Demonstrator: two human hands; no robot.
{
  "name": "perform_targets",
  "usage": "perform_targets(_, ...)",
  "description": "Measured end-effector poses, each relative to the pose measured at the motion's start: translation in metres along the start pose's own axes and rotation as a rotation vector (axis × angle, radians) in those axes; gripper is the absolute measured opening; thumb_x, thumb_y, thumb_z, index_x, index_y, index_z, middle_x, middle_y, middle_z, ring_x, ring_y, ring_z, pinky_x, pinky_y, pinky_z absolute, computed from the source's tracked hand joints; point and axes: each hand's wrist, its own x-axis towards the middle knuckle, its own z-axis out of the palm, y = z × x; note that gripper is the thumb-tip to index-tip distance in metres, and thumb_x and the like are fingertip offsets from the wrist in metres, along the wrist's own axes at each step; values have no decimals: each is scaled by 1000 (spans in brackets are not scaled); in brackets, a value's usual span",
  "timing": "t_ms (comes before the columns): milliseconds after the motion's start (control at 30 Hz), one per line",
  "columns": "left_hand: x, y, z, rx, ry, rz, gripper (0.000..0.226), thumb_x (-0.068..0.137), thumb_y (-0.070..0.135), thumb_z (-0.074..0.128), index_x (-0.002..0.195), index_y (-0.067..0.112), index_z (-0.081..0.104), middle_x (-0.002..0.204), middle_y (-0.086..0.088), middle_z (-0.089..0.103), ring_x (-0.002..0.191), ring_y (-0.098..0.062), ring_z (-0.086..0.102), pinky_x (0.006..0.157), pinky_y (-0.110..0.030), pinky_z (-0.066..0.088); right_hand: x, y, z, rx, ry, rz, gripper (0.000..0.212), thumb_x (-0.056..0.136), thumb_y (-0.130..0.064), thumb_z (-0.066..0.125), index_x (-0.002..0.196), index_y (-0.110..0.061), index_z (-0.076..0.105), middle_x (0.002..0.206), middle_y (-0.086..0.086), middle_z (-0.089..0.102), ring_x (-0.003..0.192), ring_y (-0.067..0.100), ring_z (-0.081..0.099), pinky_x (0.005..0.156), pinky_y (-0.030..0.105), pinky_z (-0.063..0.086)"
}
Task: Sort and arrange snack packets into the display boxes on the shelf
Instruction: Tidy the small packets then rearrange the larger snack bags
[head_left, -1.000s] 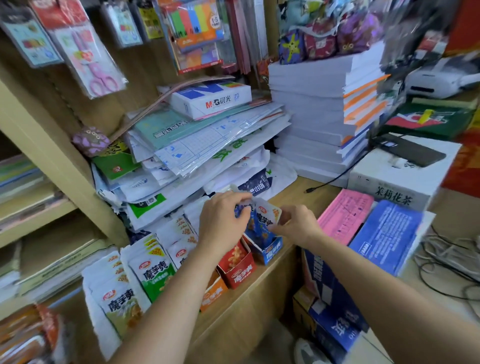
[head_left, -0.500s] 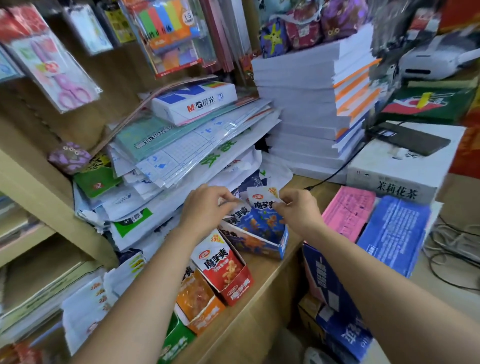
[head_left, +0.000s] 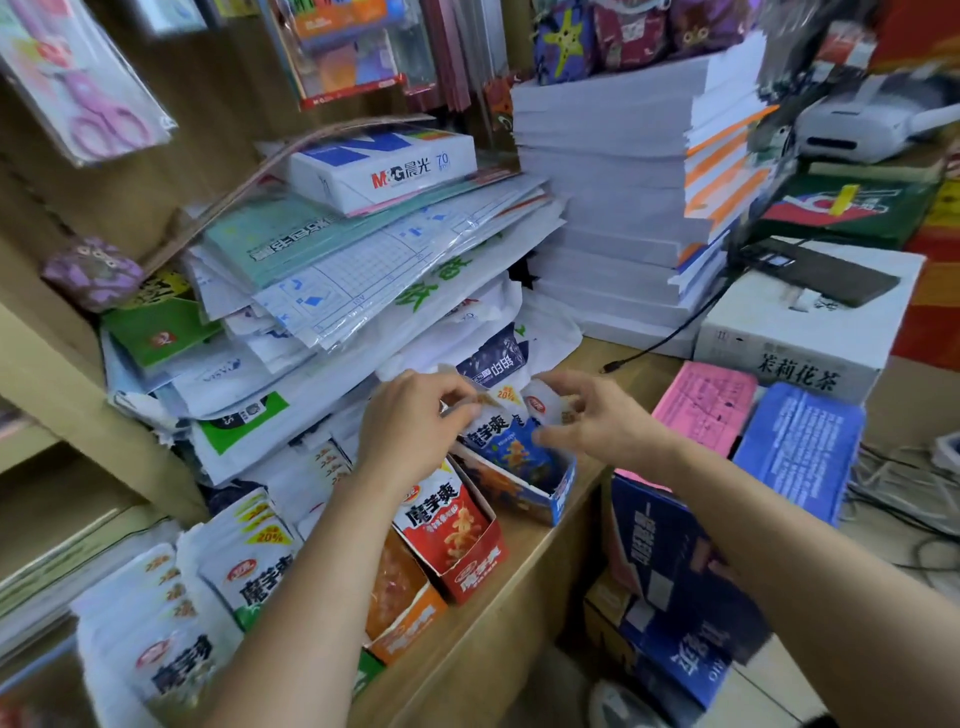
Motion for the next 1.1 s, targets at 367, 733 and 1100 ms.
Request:
perform_targets(367, -9, 5, -7, -235, 50, -34, 9, 84, 36, 78, 79, 31, 74, 68, 20, 68, 69, -6, 66, 70, -38, 57, -24, 2, 33, -508, 95, 27, 99, 57, -49, 85, 136, -31, 30, 105, -2, 64, 91, 21, 64, 78, 41, 58)
perform_targets(733, -9, 19, -22, -380, 132, 13, 14, 87, 24, 79, 80, 33, 70, 70, 15, 69, 63, -2, 61, 63, -26, 52, -39, -9, -16, -200, 327, -95, 24, 95, -11, 66, 74, -20, 60, 69, 2, 64, 56, 19, 69, 52, 30, 55)
perform_targets(1100, -12, 24, -11, -151, 215, -110, 9, 84, 33, 80, 85, 28, 73, 71, 18, 65, 66, -9, 64, 64, -35, 57, -38, -33, -48, 199, 624, -339, 8, 101, -10, 57, 98, -9, 64, 92, 18, 66, 69, 16, 71, 67, 47, 62)
